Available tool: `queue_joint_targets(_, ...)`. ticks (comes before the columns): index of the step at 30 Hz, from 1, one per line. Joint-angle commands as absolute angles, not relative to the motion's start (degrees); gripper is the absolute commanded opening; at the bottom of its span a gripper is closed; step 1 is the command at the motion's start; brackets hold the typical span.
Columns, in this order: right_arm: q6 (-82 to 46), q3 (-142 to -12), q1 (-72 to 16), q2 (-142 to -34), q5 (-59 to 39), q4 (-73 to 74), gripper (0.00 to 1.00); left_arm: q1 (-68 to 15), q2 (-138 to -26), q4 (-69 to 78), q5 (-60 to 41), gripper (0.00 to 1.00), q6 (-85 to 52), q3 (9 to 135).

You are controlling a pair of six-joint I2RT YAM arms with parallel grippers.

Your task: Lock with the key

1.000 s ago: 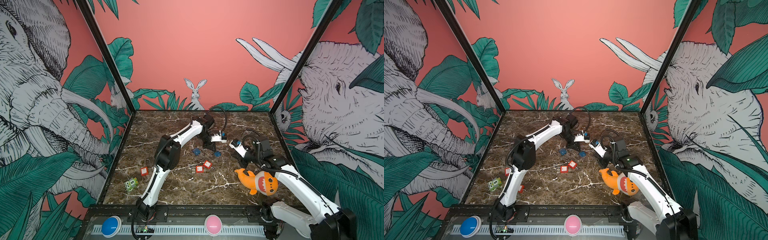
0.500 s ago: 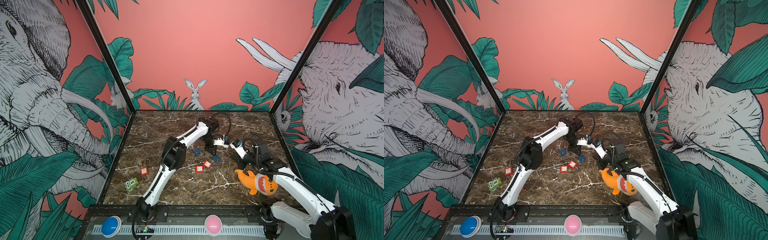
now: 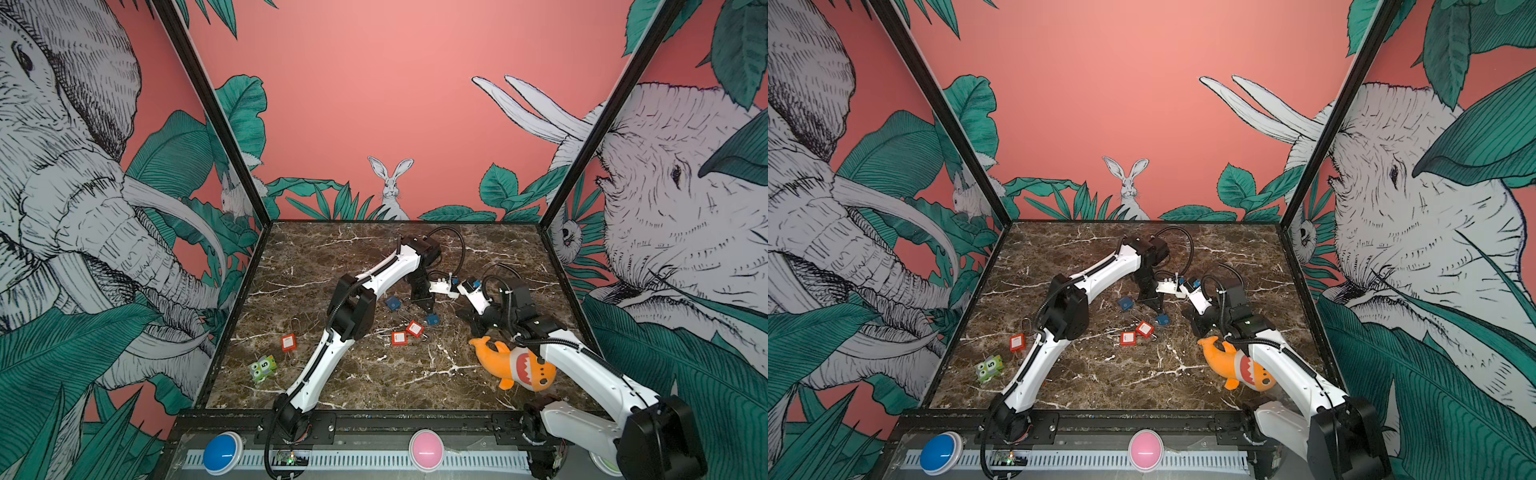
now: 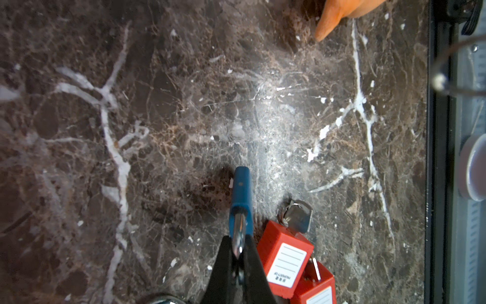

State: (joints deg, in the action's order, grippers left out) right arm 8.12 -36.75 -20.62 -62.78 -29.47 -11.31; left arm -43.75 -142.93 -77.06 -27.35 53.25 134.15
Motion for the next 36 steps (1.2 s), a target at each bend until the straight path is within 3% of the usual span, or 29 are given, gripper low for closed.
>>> queue_joint_targets(1, 4.4, -36.8, -20.7, -63.3, -31.1, -7.4, 0.0, -44.3, -143.8, -76.3, -26.5, 0.04, 53.8, 135.4)
queue_joint_targets(14, -3.7, -32.6, -20.8, -62.4, -29.7, 0.3, 0.0, -45.2, -144.4, -68.2, -21.8, 0.24, 55.0, 135.3)
queue_joint_targets(25, -7.2, -31.6, -21.8, -62.7, -28.5, 2.9, 0.0, -46.4, -143.0, -59.3, -17.4, 0.3, 51.0, 131.5)
queue_joint_targets(36, -10.5, -26.4, -22.5, -55.4, -30.8, 7.2, 0.0, -44.8, -134.1, -50.1, -16.5, 0.4, 44.6, 125.2)
